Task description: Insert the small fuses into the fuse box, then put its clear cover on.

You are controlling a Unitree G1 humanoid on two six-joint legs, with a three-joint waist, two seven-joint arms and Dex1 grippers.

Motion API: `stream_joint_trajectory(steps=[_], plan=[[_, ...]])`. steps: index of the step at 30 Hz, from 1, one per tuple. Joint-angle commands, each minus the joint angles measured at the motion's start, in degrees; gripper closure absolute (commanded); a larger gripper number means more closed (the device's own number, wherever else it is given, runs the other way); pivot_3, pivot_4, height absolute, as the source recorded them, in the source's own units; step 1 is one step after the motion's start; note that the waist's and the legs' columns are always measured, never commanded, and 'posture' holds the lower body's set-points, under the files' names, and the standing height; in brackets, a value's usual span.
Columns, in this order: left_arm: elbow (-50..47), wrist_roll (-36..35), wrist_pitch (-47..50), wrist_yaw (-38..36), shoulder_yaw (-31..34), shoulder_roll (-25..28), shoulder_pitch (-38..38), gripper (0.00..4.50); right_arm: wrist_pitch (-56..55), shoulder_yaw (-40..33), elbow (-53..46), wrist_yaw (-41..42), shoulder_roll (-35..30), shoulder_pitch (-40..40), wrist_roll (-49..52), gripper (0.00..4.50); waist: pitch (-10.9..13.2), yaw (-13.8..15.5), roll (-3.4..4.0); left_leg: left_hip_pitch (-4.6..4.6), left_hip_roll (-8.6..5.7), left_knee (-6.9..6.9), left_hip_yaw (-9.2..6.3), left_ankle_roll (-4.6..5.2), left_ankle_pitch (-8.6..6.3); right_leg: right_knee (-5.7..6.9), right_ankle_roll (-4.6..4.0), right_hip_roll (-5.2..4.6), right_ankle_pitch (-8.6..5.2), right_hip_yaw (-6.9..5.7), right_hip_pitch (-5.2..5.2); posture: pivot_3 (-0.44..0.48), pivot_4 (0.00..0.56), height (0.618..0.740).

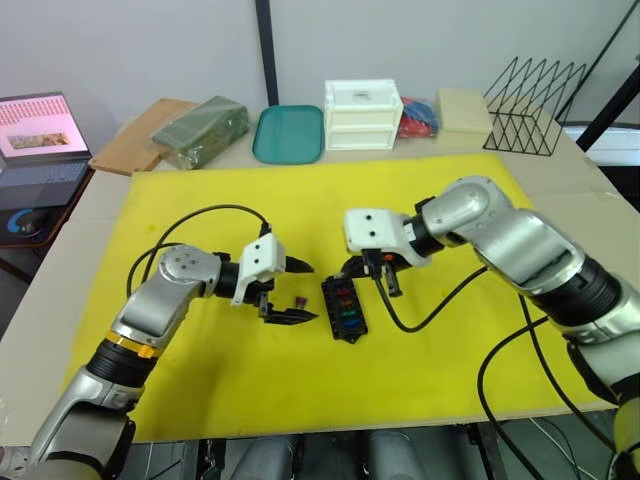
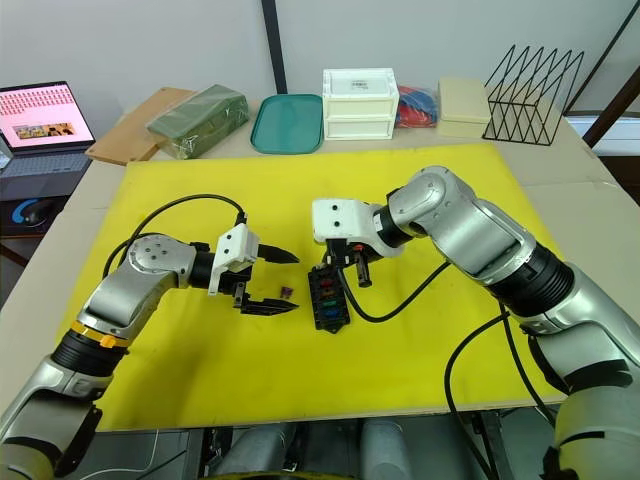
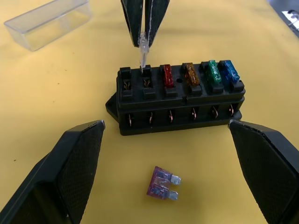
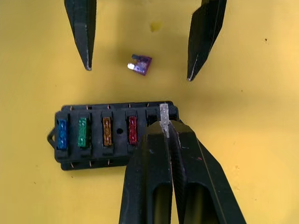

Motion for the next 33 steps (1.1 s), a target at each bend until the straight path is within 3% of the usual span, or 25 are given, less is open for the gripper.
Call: stream_joint_trajectory(steps=[1, 33], plan=[[-2.0, 0.3, -0.6, 0.1, 0.1, -0.1, 0.8, 0.03, -0.9, -1.0, 0.0, 1.3, 0.8, 0.2, -2.2, 4.50, 0.0, 0.0, 0.00, 0.00, 0.00, 0.00, 0.00, 0.00, 0.00, 0.00, 0.00, 0.00, 0.00, 0.00, 0.00, 0.000, 0.150, 0.740], [-4.0, 2.0, -0.3, 1.4, -0.2, -0.6, 2.4, 0.03, -3.0, -0.1, 2.9, 4.7, 4.1, 3.9, -10.8, 4.50, 0.0, 0.0, 0.00, 0.01, 0.00, 0.01, 0.00, 0.00, 0.00, 0.00, 0.00, 0.00, 0.00, 0.00, 0.01, 0.000, 0.150, 0.740]])
